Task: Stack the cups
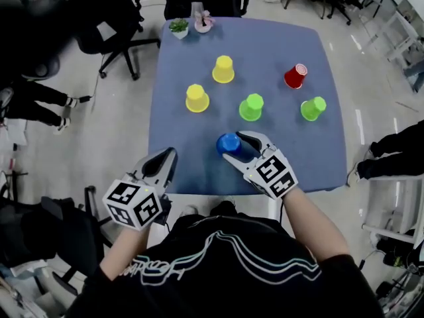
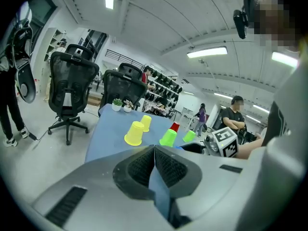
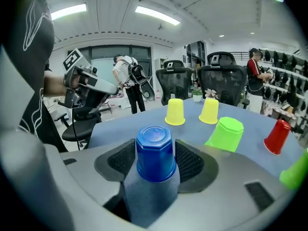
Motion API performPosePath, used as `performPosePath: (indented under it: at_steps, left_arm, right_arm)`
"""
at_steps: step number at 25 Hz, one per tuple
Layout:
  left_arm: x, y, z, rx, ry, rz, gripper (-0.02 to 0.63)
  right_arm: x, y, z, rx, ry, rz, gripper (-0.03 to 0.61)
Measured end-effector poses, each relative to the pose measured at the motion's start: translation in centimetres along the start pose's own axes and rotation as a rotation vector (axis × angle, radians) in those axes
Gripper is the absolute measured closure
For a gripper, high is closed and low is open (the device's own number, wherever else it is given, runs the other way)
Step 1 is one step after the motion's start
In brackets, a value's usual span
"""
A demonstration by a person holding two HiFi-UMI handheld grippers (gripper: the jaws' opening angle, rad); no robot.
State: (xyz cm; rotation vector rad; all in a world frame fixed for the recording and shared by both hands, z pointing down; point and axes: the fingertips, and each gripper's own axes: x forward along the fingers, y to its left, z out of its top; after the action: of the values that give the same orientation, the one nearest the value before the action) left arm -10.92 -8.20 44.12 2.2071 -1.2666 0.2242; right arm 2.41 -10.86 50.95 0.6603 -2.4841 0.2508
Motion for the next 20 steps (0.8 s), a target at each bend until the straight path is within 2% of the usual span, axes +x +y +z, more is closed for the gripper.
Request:
performPosePath:
  at_steps: [3,12,20]
  left_arm:
    - [0.0,0.0,-0.4,-0.015,-0.019,0.021,0.589]
    - [-1.4,-0.1,-1.2,-0.042,-0.074,0.081,0.588]
    - [-4.1,-0.1,-1.6,-0.065,-0.056,0.106,0.589]
  right_arm:
    - [0.2,-0.1,-0.1,-0.022,-0.002,0.016,0.324]
    - [-0.2,1.1,1.2,-0.084,-0.041,0.067,0.328]
    - [-0.9,4.3,3.2,-0.084,-0.065,0.115,0.328]
